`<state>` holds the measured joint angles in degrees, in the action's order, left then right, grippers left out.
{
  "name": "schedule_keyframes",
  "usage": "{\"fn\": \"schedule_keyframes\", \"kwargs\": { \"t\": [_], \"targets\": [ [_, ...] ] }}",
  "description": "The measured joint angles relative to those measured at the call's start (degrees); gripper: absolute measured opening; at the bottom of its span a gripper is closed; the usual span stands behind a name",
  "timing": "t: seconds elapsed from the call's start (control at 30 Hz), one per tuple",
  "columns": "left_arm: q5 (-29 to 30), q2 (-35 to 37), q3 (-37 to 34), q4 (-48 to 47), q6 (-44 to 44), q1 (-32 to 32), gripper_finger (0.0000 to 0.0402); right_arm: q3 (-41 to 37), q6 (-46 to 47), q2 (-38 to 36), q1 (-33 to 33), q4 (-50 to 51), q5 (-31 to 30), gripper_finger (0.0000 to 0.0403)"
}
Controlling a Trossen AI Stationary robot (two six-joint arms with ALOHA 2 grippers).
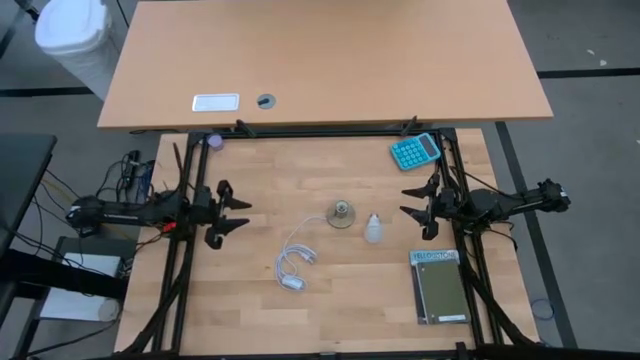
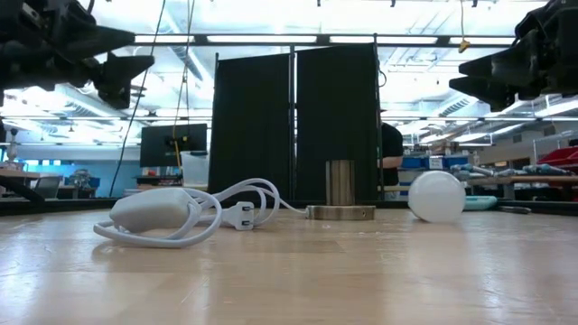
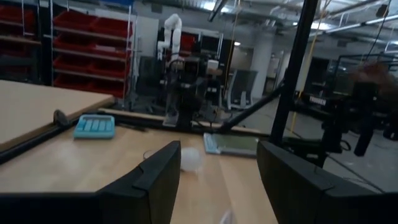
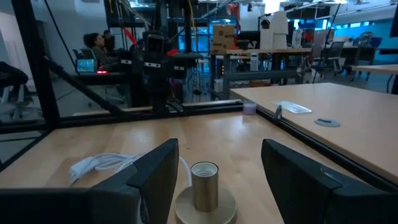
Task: Screw lightbulb
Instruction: Return to Home Position
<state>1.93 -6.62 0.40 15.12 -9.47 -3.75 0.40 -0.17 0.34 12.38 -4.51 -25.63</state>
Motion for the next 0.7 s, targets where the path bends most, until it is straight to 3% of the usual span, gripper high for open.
{"fn": "schedule_keyframes", "kwargs": {
  "t": [0.33, 0.7],
  "targets": [
    [0.0, 6.2, 0.0, -9.7, 0.0, 0.0, 0.0216, 0.0, 0.0, 0.0, 0.0, 0.0, 0.0, 0.0233],
    [0.0, 6.6, 0.0, -14.5, 0.0, 0.0, 0.0216, 0.0, 0.0, 0.0, 0.0, -0.1, 0.0, 0.0232]
  ]
}}
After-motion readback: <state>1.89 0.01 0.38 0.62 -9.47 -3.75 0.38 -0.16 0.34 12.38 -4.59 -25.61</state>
